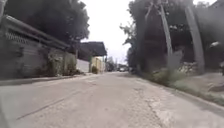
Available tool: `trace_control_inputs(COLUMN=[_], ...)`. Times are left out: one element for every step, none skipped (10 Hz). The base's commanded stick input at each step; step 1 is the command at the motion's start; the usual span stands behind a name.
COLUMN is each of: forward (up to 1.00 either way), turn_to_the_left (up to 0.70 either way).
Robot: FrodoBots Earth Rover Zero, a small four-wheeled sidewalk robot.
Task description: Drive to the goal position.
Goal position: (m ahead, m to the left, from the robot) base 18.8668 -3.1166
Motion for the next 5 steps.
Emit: trace_control_inputs(forward=[0.70,0.70,0.70,0.70,0.70], turn_to_the_left=[0.00,0.00,0.00,0.00,0.00])
